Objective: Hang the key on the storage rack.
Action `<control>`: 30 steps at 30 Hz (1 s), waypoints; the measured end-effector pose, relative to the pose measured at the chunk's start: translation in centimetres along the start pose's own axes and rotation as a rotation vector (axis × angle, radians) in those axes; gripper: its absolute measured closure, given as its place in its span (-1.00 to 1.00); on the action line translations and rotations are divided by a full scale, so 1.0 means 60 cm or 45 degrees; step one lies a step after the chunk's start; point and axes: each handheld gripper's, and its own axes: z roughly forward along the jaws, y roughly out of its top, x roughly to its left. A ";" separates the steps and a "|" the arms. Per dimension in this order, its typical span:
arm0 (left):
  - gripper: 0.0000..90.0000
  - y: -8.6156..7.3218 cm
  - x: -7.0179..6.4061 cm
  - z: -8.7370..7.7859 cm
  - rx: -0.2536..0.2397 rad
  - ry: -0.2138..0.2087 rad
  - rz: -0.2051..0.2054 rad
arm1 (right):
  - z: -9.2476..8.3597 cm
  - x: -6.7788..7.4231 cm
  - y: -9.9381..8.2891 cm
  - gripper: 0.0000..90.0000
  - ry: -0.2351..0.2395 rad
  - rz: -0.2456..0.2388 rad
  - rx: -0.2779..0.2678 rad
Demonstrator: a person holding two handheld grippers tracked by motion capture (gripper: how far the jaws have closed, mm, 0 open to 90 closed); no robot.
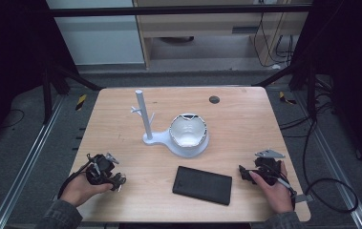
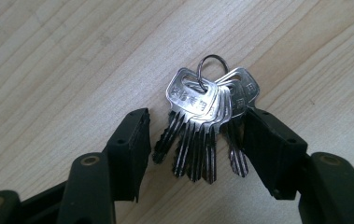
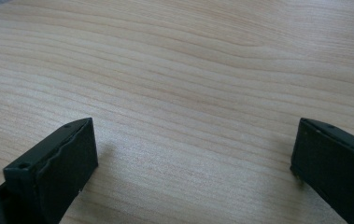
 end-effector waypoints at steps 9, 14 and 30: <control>-0.01 0.006 0.001 0.002 0.000 -0.011 0.022 | 0.000 0.000 0.000 -0.99 0.000 0.000 0.000; 0.30 0.008 -0.004 -0.001 0.005 -0.012 0.027 | 0.000 0.000 0.000 -0.99 0.000 0.000 0.000; 0.84 0.006 -0.006 -0.007 0.023 -0.019 0.008 | 0.000 0.001 0.000 -0.99 0.001 -0.002 0.000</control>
